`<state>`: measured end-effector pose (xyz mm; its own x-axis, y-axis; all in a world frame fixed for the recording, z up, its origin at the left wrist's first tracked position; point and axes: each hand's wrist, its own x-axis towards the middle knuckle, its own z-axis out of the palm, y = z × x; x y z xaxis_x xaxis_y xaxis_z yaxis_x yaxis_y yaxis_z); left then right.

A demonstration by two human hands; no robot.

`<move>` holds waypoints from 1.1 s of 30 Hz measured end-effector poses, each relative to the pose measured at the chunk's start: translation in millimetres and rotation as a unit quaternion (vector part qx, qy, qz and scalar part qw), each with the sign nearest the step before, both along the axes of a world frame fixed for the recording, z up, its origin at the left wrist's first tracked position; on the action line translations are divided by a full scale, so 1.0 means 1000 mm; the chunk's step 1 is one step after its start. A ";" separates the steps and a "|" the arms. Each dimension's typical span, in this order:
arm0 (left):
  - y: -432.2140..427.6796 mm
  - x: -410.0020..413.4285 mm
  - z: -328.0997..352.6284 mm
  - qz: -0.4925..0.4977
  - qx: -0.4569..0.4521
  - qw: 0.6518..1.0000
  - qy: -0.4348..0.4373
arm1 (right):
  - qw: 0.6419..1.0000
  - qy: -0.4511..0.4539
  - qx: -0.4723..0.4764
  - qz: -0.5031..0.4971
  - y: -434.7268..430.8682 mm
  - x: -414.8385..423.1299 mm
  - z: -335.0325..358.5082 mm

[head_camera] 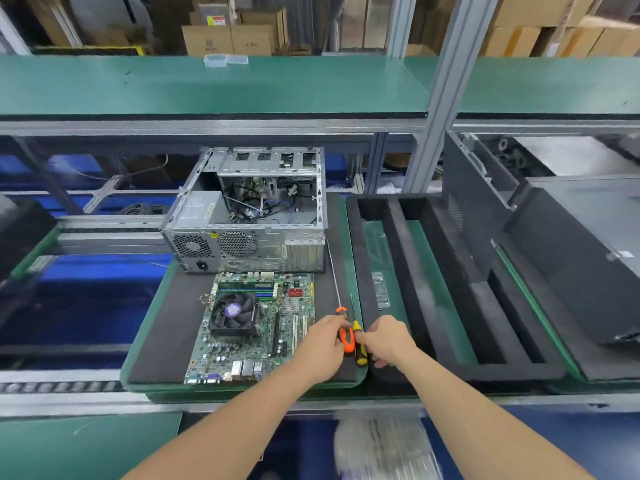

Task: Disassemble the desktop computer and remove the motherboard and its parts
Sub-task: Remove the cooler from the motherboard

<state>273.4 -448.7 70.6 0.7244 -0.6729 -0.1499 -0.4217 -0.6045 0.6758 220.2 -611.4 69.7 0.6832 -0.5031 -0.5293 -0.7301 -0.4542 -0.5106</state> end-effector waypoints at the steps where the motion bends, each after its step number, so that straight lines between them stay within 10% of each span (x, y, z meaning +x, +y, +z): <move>1: 0.001 -0.001 0.001 -0.006 0.004 1.000 0.003 | 1.000 0.007 0.002 0.009 -0.001 0.002 0.001; 12: 0.054 0.047 0.055 0.027 -0.078 0.994 -0.068 | 0.962 -0.153 0.183 -0.135 -0.032 0.020 0.045; 21: 0.127 0.138 0.058 0.084 -0.042 0.993 -0.075 | 0.948 -0.169 -0.093 0.255 0.084 0.094 0.121; 33: 0.135 0.145 0.009 -0.005 0.014 0.985 -0.169 | 0.937 -0.169 -0.149 0.268 0.116 0.146 0.123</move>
<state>418.2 -314.2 79.9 0.7292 -0.6795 0.0808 -0.6265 -0.6155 0.4781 366.3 -495.3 192.3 0.9832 -0.1306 -0.1272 -0.1753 -0.8688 -0.4631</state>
